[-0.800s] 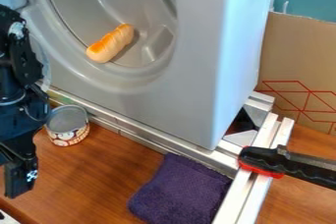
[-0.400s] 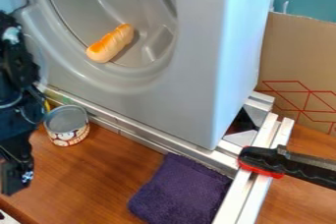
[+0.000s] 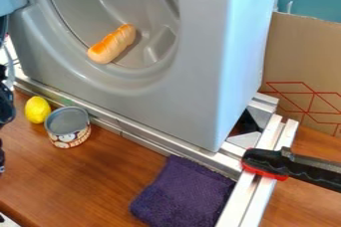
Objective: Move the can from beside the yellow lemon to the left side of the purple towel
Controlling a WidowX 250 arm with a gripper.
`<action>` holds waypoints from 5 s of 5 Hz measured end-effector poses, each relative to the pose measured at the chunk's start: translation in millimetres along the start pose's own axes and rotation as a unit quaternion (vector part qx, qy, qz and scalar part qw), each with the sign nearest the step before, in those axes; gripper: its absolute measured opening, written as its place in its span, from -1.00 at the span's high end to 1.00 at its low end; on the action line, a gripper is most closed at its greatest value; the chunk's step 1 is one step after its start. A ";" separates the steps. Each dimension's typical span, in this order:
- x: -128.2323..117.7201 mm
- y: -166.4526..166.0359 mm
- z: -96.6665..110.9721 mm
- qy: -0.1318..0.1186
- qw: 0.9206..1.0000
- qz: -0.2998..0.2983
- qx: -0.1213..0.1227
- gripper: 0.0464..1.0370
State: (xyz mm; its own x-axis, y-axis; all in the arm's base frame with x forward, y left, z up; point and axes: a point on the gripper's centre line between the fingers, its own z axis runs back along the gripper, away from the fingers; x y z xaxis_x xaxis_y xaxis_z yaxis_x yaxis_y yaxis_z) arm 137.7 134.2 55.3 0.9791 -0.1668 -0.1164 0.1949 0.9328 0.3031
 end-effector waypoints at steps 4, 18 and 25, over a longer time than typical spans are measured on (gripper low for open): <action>39.7 45.1 -27.6 -0.130 0.988 0.089 0.001 -0.93; 157.7 -43.0 -20.0 -0.055 0.975 0.200 -0.084 -0.93; 88.8 -100.9 24.6 -0.073 0.984 0.081 -0.140 -0.93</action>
State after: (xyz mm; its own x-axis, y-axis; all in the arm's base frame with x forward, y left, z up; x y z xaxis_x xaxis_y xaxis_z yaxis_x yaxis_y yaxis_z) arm 206.4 17.4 37.6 0.9979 -0.0342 0.0543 0.0325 0.9990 0.0311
